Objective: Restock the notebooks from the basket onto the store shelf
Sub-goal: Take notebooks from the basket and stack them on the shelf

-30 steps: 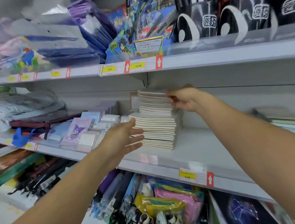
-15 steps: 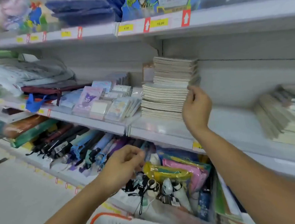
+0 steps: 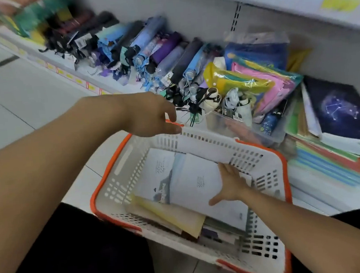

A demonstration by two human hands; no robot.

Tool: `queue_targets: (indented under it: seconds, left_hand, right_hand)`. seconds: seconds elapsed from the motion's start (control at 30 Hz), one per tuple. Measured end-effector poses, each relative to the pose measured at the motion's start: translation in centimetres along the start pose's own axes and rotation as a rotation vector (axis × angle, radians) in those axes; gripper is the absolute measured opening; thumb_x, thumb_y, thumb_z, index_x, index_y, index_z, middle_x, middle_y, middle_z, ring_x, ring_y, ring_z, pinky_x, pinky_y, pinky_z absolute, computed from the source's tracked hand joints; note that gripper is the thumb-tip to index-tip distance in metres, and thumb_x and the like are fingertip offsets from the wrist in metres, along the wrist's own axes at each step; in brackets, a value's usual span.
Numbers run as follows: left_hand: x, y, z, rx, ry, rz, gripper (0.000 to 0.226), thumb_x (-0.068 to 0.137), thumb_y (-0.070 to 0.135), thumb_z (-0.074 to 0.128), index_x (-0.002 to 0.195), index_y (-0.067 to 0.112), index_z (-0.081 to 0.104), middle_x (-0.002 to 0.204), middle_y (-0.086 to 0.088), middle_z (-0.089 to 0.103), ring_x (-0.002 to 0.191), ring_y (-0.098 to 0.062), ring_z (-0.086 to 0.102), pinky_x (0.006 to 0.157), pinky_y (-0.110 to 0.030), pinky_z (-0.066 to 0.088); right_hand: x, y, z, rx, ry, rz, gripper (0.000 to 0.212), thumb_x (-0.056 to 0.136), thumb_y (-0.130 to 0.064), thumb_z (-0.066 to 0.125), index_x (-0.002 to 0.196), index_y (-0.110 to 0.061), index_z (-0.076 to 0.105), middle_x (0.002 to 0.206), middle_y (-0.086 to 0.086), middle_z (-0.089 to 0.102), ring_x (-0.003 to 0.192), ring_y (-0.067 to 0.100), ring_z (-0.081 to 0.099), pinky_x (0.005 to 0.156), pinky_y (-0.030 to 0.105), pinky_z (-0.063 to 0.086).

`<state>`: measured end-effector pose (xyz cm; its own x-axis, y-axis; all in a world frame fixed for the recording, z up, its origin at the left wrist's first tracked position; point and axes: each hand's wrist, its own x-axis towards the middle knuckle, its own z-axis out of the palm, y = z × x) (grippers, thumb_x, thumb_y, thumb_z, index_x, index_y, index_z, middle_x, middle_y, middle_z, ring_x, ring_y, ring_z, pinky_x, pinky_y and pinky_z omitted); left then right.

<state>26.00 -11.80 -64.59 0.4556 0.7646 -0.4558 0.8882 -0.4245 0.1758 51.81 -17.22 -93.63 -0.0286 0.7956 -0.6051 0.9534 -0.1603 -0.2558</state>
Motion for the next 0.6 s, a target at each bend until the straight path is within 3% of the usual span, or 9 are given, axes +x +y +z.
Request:
queue_targets:
  seconds: [0.07,0.17,0.3,0.43,0.53,0.6]
  left_hand:
    - [0.1,-0.8,0.3,0.073,-0.073,-0.042,0.05,0.093,0.06,0.045,0.131,0.03,0.053,0.129,0.005,0.054,0.107,-0.016,0.05,0.098,-0.034,0.041]
    - [0.4,-1.7,0.5,0.145,-0.162,-0.092,0.05,0.094,0.058,0.044,0.134,0.028,0.052,0.133,0.004,0.053,0.114,-0.018,0.049,0.097,-0.034,0.038]
    - [0.7,-2.0,0.5,0.131,-0.128,-0.086,0.052,0.094,0.059,0.044,0.133,0.026,0.053,0.13,0.001,0.056,0.102,-0.016,0.048,0.095,-0.034,0.041]
    - [0.9,-1.7,0.5,0.181,-0.154,-0.137,0.062,0.093,0.064,0.037,0.121,0.014,0.062,0.117,-0.004,0.065,0.102,-0.023,0.062,0.092,-0.036,0.049]
    - [0.8,-1.1,0.4,-0.148,-0.257,-0.252,0.079,0.086,0.074,0.034,0.111,0.006,0.066,0.098,-0.003,0.07,0.086,-0.021,0.07,0.082,-0.039,0.058]
    - [0.7,-0.4,0.3,-0.435,-0.326,-0.327,0.093,0.08,0.081,0.031,0.117,0.0,0.057,0.111,-0.011,0.068,0.094,-0.028,0.069,0.084,-0.042,0.058]
  right_hand:
    - [0.4,0.1,0.0,-0.047,0.01,0.043,0.167,0.027,-0.083,0.079,0.156,-0.021,-0.007,0.164,-0.002,-0.007,0.151,0.027,-0.001,0.118,0.059,0.018]
    - [1.0,0.0,-0.6,-0.133,0.123,0.027,0.152,0.02,-0.087,0.073,0.146,-0.021,0.022,0.149,0.006,0.029,0.137,0.03,0.03,0.109,0.05,0.035]
    - [1.4,-0.5,-1.6,-0.104,0.25,0.051,0.101,0.047,-0.061,0.09,0.124,-0.013,0.046,0.124,0.007,0.051,0.111,0.027,0.052,0.089,0.038,0.048]
    - [0.3,-2.6,-8.0,-0.074,0.022,-0.1,0.05,0.075,-0.04,0.083,0.115,-0.016,0.067,0.119,0.001,0.066,0.102,0.022,0.062,0.087,0.033,0.051]
    - [-3.6,-6.4,-14.4,0.049,0.1,-0.239,0.02,0.085,-0.033,0.076,0.101,-0.023,0.069,0.105,-0.005,0.067,0.094,0.019,0.061,0.077,0.029,0.048]
    - [-6.9,-9.6,-17.8,0.241,0.268,-0.313,0.007,0.088,-0.023,0.072,0.094,-0.021,0.07,0.095,-0.003,0.07,0.086,0.018,0.065,0.073,0.028,0.049]
